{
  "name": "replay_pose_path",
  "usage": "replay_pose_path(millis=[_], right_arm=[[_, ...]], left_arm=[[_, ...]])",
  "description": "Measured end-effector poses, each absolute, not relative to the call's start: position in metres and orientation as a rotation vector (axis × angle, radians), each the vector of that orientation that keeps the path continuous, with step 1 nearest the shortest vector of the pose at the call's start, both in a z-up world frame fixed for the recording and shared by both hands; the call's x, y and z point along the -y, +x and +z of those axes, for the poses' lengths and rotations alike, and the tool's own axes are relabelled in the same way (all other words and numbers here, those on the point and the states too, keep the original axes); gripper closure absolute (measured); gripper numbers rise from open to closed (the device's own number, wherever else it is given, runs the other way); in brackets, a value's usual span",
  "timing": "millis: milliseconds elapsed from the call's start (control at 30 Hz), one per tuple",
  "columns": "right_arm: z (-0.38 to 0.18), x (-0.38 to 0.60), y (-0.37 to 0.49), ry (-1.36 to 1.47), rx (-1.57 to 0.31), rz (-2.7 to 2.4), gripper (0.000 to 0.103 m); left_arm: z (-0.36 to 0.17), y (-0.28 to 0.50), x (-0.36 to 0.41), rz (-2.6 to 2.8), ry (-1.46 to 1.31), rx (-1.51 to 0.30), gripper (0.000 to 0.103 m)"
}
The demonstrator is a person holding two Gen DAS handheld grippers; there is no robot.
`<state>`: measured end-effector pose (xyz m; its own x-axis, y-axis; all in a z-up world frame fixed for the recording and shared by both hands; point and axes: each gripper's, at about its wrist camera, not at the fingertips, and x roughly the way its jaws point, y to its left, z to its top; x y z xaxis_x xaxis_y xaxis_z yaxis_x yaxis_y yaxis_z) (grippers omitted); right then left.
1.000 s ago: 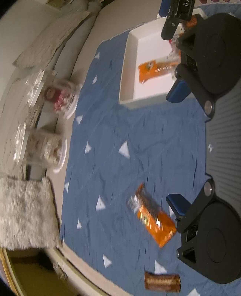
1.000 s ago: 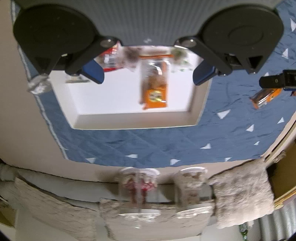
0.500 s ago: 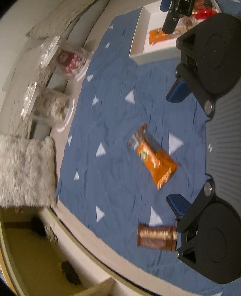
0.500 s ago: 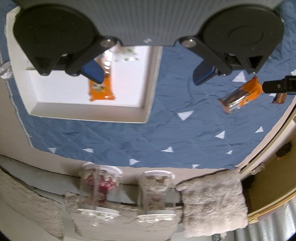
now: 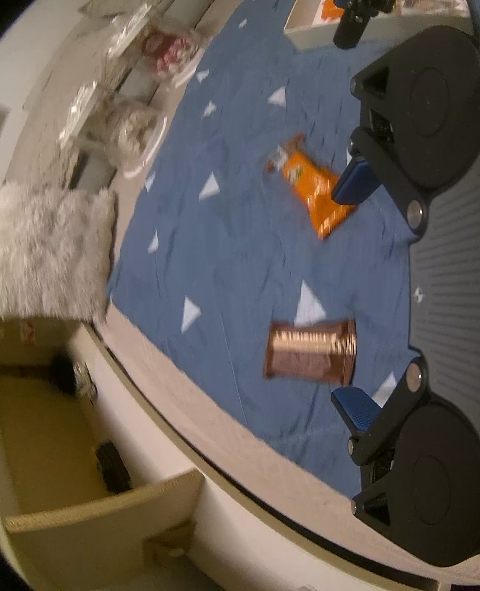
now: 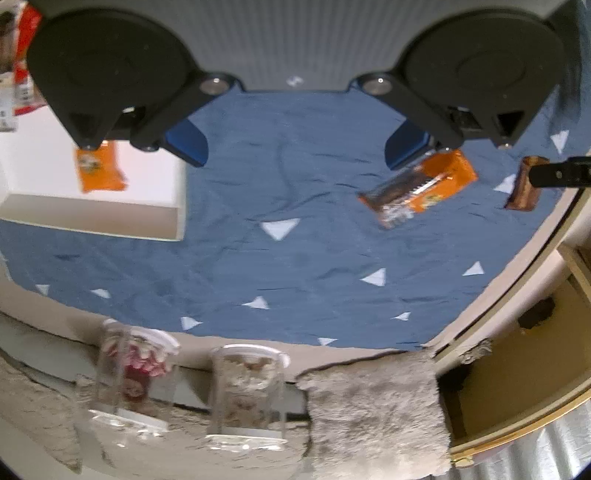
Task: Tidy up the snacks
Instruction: 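Move both tools from the box toward the brown bar and orange bar, then grasp the brown chocolate bar with the left tool while the right tool grasps the orange bar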
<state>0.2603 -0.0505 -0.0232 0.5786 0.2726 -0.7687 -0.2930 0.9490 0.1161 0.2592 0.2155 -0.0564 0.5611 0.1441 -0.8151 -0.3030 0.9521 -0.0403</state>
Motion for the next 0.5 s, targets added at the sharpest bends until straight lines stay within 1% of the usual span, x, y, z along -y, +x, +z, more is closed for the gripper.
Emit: replay_pose_path(millis=[300,500], right_arm=[[-0.044,-0.001,0.281,0.158,-0.957,0.321,0.000],[-0.062,-0.025,0.298,0.351,-1.021,0.253,0.000]], left_arm=[[-0.064,0.267,-0.244,0.286,-0.157,-0.887,0.000],[-0.079,0.285,-0.246,0.287,-0.113,-0.907,0.000]])
